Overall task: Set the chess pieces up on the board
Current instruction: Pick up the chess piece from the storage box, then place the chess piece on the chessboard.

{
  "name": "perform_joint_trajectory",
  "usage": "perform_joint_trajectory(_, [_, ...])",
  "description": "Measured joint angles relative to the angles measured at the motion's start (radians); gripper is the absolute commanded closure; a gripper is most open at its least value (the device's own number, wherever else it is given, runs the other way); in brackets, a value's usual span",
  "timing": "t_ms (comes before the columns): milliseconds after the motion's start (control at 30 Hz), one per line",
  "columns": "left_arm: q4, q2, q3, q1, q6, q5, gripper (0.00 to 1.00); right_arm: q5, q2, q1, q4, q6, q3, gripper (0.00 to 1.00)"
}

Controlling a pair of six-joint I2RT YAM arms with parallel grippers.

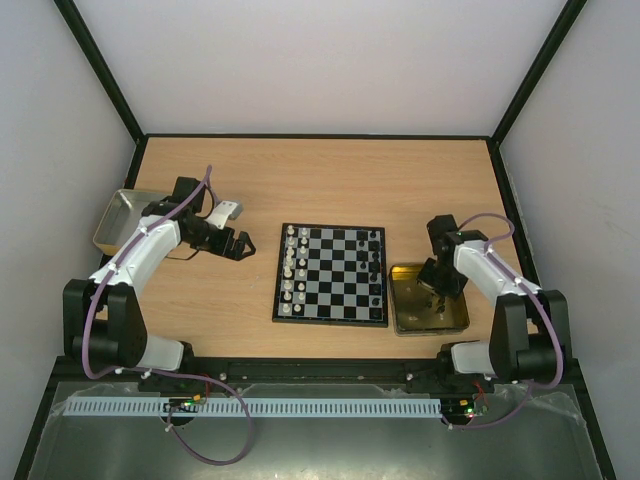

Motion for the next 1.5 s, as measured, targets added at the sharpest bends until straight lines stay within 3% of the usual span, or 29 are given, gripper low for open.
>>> perform_joint_trajectory(200, [0.0, 0.0, 0.0, 0.0, 0.0, 0.0, 0.01, 0.04, -0.02, 0.076, -0.037, 0.013, 0.097, 0.97])
perform_joint_trajectory(500, [0.002, -0.002, 0.0, 0.0, 0.0, -0.002, 0.01, 0.077, 0.055, 0.444, -0.092, 0.092, 0.335, 0.97])
perform_joint_trajectory(733, [0.004, -0.005, 0.0, 0.0, 0.0, -0.011, 0.01, 0.041, 0.193, 0.579, -0.081, 0.105, 0.418, 0.95])
perform_joint_trajectory(1100, [0.004, -0.009, 0.0, 0.0, 0.0, -0.017, 0.01, -0.021, 0.336, 0.607, -0.01, 0.098, 0.419, 0.94])
perform_joint_trajectory(1500, [0.004, -0.018, 0.0, 0.0, 0.0, -0.017, 0.01, -0.019, 0.379, 0.573, 0.003, 0.082, 0.419, 0.94])
